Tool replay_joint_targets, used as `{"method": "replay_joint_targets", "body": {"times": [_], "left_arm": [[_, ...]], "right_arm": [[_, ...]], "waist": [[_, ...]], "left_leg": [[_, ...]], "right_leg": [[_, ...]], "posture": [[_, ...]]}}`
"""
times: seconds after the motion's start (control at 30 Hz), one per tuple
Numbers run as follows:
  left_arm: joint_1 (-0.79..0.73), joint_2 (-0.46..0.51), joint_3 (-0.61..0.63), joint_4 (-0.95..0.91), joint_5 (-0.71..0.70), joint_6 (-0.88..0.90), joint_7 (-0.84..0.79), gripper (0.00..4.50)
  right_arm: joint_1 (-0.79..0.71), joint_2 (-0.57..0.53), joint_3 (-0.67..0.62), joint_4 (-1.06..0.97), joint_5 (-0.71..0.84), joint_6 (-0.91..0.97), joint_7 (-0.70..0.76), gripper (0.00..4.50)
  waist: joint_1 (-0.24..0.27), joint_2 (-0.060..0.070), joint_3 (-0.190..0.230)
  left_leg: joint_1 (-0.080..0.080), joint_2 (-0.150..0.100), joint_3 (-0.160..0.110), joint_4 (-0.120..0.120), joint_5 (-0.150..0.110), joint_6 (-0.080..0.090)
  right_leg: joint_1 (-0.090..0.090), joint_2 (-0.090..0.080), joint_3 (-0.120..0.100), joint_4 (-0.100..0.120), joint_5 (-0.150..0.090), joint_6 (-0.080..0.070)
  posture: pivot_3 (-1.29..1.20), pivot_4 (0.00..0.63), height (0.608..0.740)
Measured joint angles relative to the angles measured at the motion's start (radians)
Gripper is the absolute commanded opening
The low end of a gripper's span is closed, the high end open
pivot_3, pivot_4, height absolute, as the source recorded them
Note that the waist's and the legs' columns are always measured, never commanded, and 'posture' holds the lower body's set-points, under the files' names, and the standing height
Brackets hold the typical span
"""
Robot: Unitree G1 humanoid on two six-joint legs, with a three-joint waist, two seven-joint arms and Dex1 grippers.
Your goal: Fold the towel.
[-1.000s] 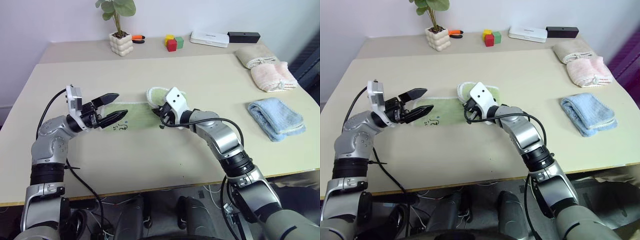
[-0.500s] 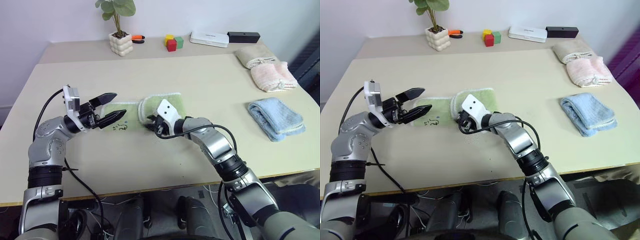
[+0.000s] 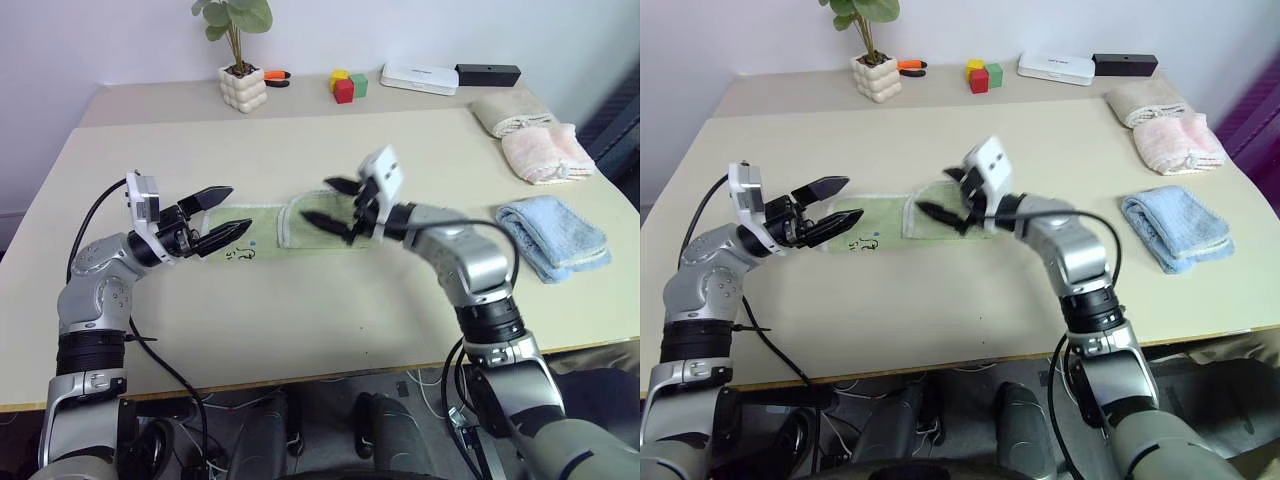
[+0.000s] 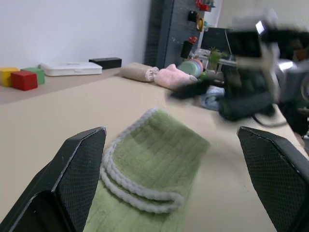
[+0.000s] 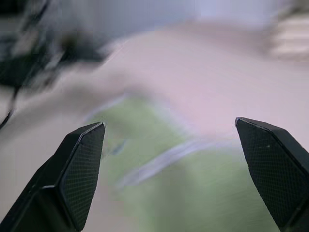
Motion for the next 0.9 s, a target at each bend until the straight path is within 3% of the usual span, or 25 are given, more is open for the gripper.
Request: {"method": "replay_joint_targets", "body": {"times": [0.2,0.63,0.77,0.9], "left_arm": [[0.005,-0.033,-0.009,-0.014,0.000,0.002,0.004,4.50],[0.051,-0.034,-0.017,-0.059,-0.004,0.015,0.032,4.50],[0.112,-0.033,-0.016,-0.116,-0.025,0.058,0.060,4.50],[0.170,-0.025,0.019,-0.164,-0.081,0.176,0.150,4.50]], "right_arm": [[-0.002,0.004,0.005,0.173,-0.053,-0.109,-0.012,0.08],[-0.021,0.084,0.068,0.612,-0.220,-0.478,-0.062,0.03],[-0.033,0.082,0.076,0.648,-0.247,-0.528,-0.041,1.23],[-0.028,0.082,0.079,0.639,-0.245,-0.530,0.030,3.24]], "waist": [[-0.004,0.000,0.000],[-0.006,0.000,0.000],[-0.008,0.000,0.000],[-0.008,0.000,0.000]], "left_leg": [[0.000,0.000,0.002,0.000,0.000,0.000],[0.001,0.001,0.003,0.000,0.001,0.000],[0.002,0.001,0.002,0.000,0.001,-0.001],[0.002,0.002,0.001,0.000,0.001,-0.001]], "right_leg": [[0.000,0.000,0.000,0.000,0.000,0.000],[0.001,0.001,0.001,0.001,0.000,0.000],[0.001,0.001,0.001,0.001,0.000,0.000],[0.001,0.001,0.001,0.001,0.000,0.000]], "posture": [[0.00,0.150,0.740],[0.00,0.150,0.740],[0.00,0.150,0.740],[0.00,0.150,0.740]]}}
